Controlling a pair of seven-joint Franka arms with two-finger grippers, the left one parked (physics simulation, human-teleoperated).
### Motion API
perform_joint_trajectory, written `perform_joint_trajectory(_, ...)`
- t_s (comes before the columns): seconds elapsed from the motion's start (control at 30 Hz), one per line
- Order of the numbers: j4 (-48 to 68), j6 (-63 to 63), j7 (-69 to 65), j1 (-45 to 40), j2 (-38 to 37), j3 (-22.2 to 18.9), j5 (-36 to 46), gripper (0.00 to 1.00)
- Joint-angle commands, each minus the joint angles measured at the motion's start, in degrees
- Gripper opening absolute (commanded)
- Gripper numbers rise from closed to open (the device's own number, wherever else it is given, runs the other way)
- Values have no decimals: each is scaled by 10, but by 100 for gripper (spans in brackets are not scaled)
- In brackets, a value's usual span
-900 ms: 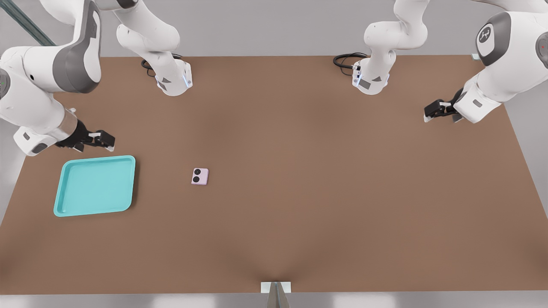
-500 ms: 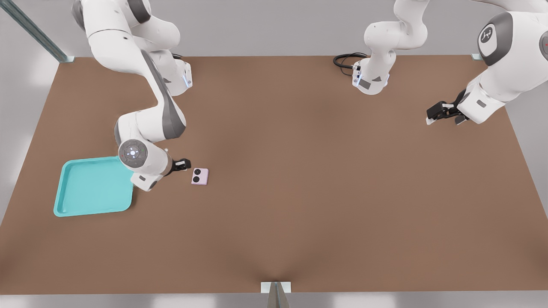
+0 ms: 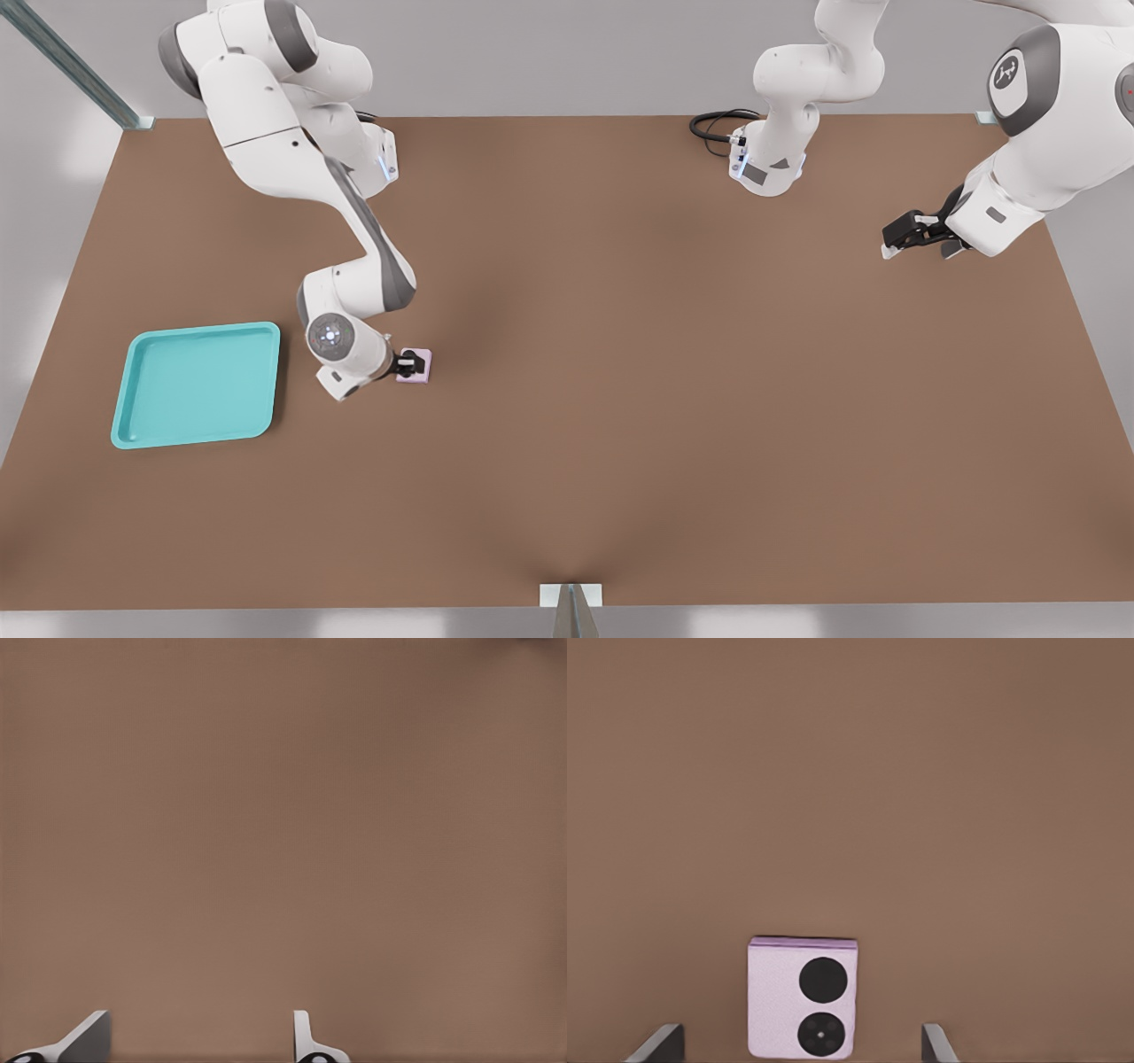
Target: Keep left arm still and place phone on the tray with right arm
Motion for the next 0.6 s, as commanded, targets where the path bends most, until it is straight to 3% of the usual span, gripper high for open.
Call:
perform_joint_trajectory(0.0, -10, 72, 124, 3, 8, 1, 0, 100)
perform_joint_trajectory(0.57, -75, 162, 102, -5, 39, 13, -2, 100)
